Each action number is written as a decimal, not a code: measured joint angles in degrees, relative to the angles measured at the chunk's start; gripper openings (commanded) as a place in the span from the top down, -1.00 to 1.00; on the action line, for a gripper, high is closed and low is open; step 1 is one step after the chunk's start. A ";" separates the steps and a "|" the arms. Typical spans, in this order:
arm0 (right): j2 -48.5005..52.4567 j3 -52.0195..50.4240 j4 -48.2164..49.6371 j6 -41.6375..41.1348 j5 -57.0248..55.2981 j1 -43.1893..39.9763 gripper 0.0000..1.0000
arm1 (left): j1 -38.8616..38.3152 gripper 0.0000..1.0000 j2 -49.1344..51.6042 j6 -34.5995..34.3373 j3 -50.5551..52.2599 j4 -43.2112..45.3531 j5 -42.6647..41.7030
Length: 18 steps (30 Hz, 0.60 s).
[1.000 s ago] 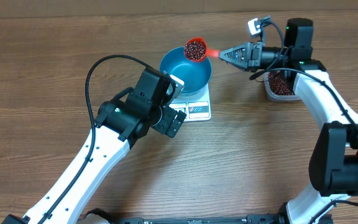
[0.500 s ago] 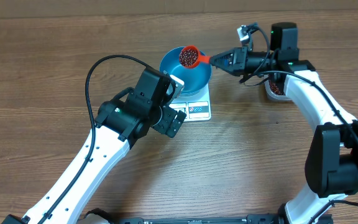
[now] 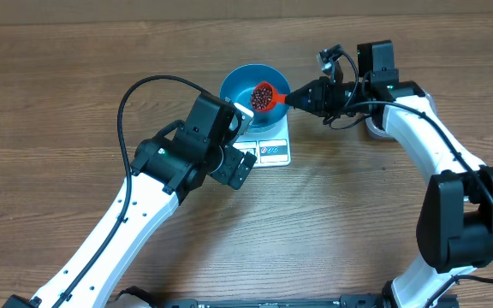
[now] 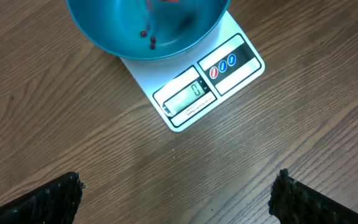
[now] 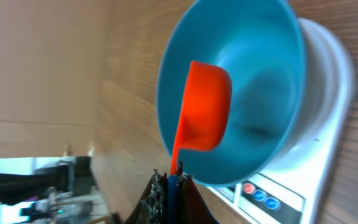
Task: Scoop item into bowl and weigh 150g on scale
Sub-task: 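Tilt the scoop with the right gripper to pour beans into the bowl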
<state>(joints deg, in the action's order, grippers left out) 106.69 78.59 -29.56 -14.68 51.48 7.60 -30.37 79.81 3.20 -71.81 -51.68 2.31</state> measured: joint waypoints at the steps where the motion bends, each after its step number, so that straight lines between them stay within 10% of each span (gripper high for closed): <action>1: 0.00 0.92 -1.60 1.16 -0.94 0.00 0.93 | 0.00 -1.00 0.00 0.00 -0.02 0.00 0.00; 18: 0.00 7.30 -7.17 11.96 -8.04 2.32 0.93 | 0.00 -0.99 0.00 0.00 -0.02 0.00 0.00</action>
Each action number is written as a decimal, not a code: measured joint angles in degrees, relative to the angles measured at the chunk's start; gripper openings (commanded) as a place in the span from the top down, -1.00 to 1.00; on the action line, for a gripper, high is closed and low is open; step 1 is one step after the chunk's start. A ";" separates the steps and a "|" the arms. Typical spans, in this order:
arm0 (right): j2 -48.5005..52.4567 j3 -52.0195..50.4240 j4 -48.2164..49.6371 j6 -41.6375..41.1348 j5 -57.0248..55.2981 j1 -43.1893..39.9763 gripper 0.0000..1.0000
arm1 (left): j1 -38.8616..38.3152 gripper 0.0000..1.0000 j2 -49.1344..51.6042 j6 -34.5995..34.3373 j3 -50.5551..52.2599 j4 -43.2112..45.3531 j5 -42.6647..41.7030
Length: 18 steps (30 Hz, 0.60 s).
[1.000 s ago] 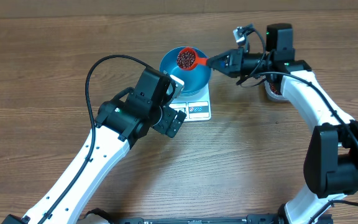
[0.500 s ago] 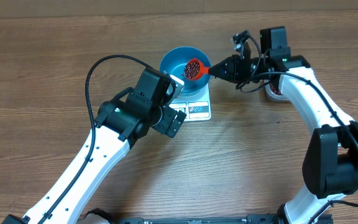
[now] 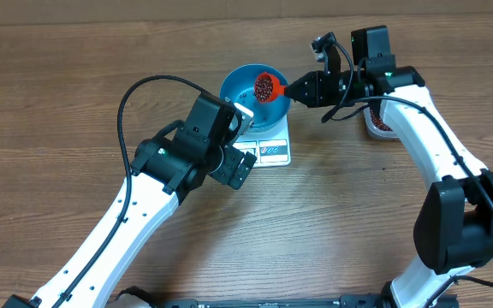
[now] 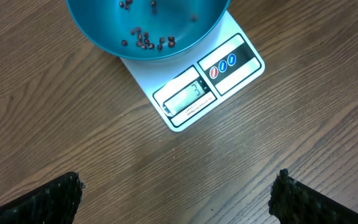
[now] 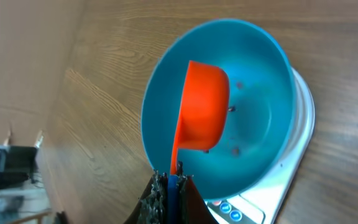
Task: Scoop item into bowl and weigh 150g on scale
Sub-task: 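Tilt the scoop with the right gripper to pour beans into the bowl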
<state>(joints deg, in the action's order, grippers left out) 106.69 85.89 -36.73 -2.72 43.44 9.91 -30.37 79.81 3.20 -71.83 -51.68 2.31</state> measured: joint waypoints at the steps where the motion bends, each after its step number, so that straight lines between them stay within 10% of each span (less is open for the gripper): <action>1: 0.00 0.28 0.00 0.94 -0.02 0.13 0.93 | 0.00 -0.99 0.00 0.00 0.02 0.00 0.00; 18: 0.00 0.46 -0.24 20.15 3.28 0.24 0.93 | 0.00 -0.99 0.00 0.00 0.00 0.00 0.00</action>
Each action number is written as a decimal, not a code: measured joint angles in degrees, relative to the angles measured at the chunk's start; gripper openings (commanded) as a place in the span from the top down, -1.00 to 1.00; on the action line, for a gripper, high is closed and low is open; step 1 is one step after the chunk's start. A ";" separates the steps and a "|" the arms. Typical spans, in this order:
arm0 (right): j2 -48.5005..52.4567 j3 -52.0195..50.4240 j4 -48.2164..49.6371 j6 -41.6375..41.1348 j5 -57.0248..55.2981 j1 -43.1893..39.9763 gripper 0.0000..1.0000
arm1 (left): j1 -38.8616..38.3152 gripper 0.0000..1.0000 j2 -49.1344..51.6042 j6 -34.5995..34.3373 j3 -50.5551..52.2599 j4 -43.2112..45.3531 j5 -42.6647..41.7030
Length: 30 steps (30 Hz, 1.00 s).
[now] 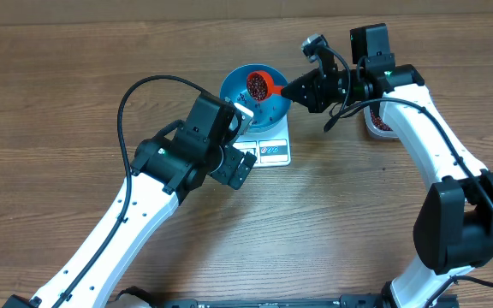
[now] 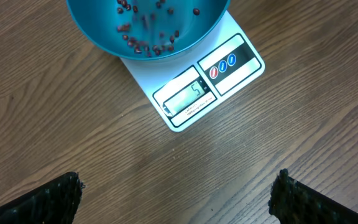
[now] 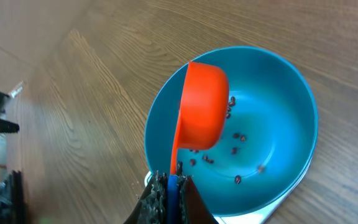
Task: Scoop item into bowl and weigh 150g on scale
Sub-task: 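Tilt the scoop with the right gripper to pour beans into the bowl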
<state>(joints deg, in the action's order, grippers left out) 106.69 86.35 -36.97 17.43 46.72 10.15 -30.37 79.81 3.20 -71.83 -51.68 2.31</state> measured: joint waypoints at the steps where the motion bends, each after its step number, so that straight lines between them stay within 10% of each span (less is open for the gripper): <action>1: 0.00 0.02 0.02 0.85 0.00 0.00 0.93 | 0.00 -0.99 0.00 0.00 0.00 0.00 0.00; 30: 0.00 0.00 7.82 13.60 0.48 0.00 0.93 | 0.00 -0.99 0.00 0.00 0.02 0.00 0.00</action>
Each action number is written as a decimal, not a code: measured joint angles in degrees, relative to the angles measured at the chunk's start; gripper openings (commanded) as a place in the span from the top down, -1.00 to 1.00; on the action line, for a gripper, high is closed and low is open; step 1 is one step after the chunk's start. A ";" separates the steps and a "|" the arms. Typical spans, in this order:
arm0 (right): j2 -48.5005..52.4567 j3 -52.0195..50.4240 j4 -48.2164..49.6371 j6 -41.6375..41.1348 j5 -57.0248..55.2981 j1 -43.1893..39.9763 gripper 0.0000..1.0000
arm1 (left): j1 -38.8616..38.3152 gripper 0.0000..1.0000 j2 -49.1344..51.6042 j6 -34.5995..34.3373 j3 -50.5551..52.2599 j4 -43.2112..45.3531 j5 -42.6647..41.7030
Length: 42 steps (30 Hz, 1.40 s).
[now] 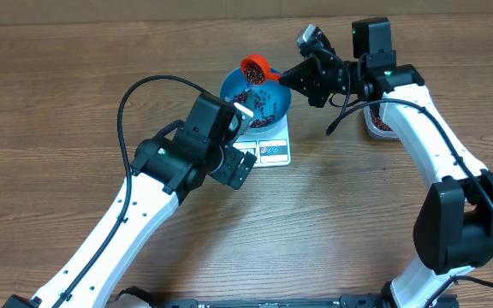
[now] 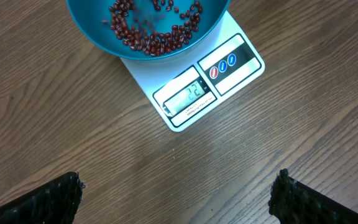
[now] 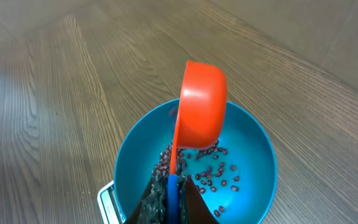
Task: Scoop item into bowl and weigh 150g on scale
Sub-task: 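Tilt the scoop with the right gripper to pour beans into the bowl, then raise the empty scoop and move it right back to the bean container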
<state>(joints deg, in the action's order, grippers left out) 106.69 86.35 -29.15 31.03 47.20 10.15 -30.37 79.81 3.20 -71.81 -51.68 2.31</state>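
A blue bowl (image 1: 268,85) stands on the white scale (image 1: 272,152), and dark red beans (image 2: 154,37) lie in it. The scale's display (image 2: 188,96) shows a two-digit reading. My right gripper (image 3: 173,186) is shut on the blue end of the orange scoop (image 3: 201,115), which is tipped over the bowl (image 3: 253,162) at its far left rim (image 1: 253,67). My left gripper (image 2: 176,196) hangs open above bare table, near the scale's front, with nothing between its fingers (image 2: 48,199).
A small container of beans (image 1: 377,122) sits on the table behind my right forearm, right of the scale. The left arm's cable (image 1: 144,90) loops over the table to the left of the bowl.
The scoop has tipped further and sits higher over the bowl's far left rim. Many more beans lie in the bowl, and the display has gone from one digit to two.
First the right gripper held the scoop full of beans over the bowl, the scale reading 0. Then the scoop was tilted more at each moment, with beans gathering in the bowl and the reading rising. The left gripper stayed open and still.
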 measured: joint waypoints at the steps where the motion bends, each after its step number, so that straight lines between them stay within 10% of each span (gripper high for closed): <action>1: 0.00 0.02 -0.07 0.59 -0.02 0.00 0.93 | 0.00 -1.00 0.00 0.00 0.00 0.00 0.00; 42: -2.62 0.02 0.68 33.73 -4.39 -0.04 0.93 | 0.00 -0.99 0.00 0.00 -0.02 0.00 0.00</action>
<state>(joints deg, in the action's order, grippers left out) 104.07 86.37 -28.47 64.75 42.81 10.11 -30.37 79.81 3.20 -71.83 -51.68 2.31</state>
